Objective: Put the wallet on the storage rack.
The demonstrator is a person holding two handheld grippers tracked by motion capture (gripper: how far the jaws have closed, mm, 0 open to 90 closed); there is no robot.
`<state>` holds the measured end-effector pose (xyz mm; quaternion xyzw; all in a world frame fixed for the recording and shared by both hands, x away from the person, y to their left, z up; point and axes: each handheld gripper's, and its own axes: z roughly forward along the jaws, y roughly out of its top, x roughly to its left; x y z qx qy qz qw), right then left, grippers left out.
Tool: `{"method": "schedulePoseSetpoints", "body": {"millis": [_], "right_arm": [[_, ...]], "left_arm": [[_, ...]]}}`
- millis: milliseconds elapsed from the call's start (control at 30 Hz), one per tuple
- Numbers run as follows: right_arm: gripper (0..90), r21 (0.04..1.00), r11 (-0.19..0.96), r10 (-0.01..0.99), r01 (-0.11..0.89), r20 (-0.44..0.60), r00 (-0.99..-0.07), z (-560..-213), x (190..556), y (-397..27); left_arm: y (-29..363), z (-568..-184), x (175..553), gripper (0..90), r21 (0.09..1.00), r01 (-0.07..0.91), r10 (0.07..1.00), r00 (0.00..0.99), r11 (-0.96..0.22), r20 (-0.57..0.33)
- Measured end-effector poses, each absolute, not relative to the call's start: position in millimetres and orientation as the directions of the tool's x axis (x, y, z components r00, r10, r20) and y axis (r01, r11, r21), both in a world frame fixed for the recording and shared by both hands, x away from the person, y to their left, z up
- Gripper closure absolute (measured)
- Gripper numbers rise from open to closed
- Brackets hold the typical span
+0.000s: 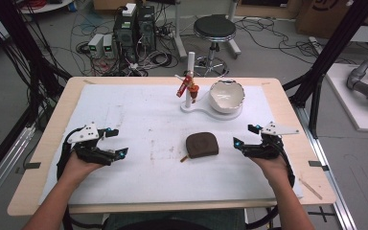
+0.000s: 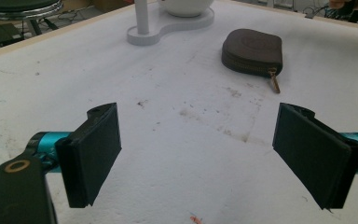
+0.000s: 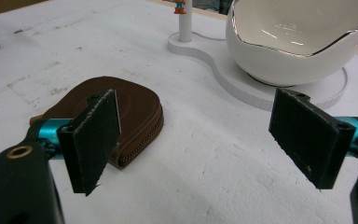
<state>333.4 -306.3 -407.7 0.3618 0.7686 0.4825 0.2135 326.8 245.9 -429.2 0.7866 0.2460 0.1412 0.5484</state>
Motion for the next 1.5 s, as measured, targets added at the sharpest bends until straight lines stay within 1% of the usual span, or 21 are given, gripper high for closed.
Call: {"method": "schedulePoseSetpoints", "body": {"millis": [167,400,900,1233,1400,1500], "right_arm": [[16.6,0.896,0.268,0.770,0.355,0.022,-0.637,-407.7,331.2,-310.6],[16.6,0.895,0.268,0.775,0.356,0.020,-0.632,-408.7,327.0,-315.4],[16.6,0.881,0.301,0.776,0.366,-0.004,-0.630,-415.4,319.4,-320.6],[16.6,0.880,0.300,0.783,0.368,-0.007,-0.621,-417.1,316.5,-327.2],[16.6,0.880,0.303,0.781,0.367,-0.008,-0.625,-417.8,318.5,-326.2],[16.6,0.878,0.305,0.779,0.368,-0.008,-0.627,-418.2,319.4,-325.0]], "left_arm": [[242.4,-430.6,330.7,15.2,0.929,0.245,0.536,0.842,-0.277,-0.062],[227.4,-428.9,330.7,15.1,0.924,0.235,0.506,0.861,-0.301,-0.054],[165.4,-433.0,336.6,15.1,0.891,0.221,0.392,0.918,-0.396,-0.054],[121.0,-440.4,343.3,15.5,0.858,0.203,0.312,0.949,-0.472,-0.053],[107.6,-444.0,347.7,15.6,0.843,0.208,0.299,0.953,-0.497,-0.059],[99.3,-444.6,351.2,19.2,0.838,0.218,0.303,0.951,-0.501,-0.066]]}}
